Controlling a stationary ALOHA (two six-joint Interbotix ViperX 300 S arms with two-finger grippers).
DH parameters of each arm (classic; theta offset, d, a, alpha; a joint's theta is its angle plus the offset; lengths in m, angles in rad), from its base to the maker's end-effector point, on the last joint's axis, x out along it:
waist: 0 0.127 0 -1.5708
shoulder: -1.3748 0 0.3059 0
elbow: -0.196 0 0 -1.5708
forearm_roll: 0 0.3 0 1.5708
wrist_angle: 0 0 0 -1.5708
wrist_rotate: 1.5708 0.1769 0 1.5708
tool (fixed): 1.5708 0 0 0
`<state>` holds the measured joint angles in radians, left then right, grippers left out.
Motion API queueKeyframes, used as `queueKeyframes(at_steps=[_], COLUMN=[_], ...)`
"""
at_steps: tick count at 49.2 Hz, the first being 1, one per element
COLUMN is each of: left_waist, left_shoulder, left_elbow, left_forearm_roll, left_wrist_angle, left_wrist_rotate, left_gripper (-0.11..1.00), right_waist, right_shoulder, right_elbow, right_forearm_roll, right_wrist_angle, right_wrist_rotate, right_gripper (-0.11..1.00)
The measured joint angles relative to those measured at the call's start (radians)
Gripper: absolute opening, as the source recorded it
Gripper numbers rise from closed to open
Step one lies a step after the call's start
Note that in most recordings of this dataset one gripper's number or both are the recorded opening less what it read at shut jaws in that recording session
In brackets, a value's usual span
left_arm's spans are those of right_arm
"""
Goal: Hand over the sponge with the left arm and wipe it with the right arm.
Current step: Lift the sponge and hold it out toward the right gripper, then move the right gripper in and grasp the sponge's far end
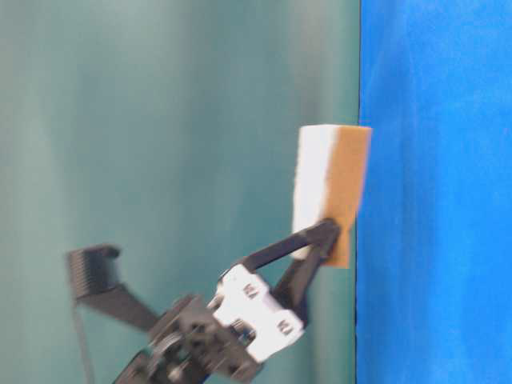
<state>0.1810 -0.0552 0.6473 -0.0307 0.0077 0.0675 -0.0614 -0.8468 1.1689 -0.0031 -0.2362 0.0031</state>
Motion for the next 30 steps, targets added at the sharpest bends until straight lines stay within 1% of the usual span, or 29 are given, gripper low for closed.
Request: queueKeyframes(at_steps=[5, 8, 12, 21, 30], left_waist=[-0.048, -0.071, -0.083, -0.084, -0.084], left_shoulder=[-0.046, -0.061, -0.066, -0.066, -0.067], left_elbow=[0.025, 0.038, 0.048, 0.049, 0.049], left_forearm_roll=[-0.002, 0.000, 0.000, 0.000, 0.000], left_wrist_angle=[0.000, -0.002, -0.003, -0.003, -0.003], left_wrist_rotate=[-0.080, -0.110, -0.132, -0.137, -0.135], left_gripper=[0.38, 0.38, 0.38, 0.38, 0.38], right_waist=[-0.002, -0.002, -0.003, -0.002, 0.000], right_shoulder=[0.008, 0.012, 0.020, 0.066, 0.163], right_elbow=[-0.002, -0.006, -0.014, -0.037, -0.086], right_forearm_roll=[0.000, 0.000, 0.000, 0.000, 0.002], right_wrist_angle=[0.002, 0.002, 0.002, 0.000, 0.000], right_wrist_rotate=[0.000, 0.000, 0.000, 0.021, 0.055], right_gripper=[0.00, 0.00, 0.00, 0.00, 0.00])
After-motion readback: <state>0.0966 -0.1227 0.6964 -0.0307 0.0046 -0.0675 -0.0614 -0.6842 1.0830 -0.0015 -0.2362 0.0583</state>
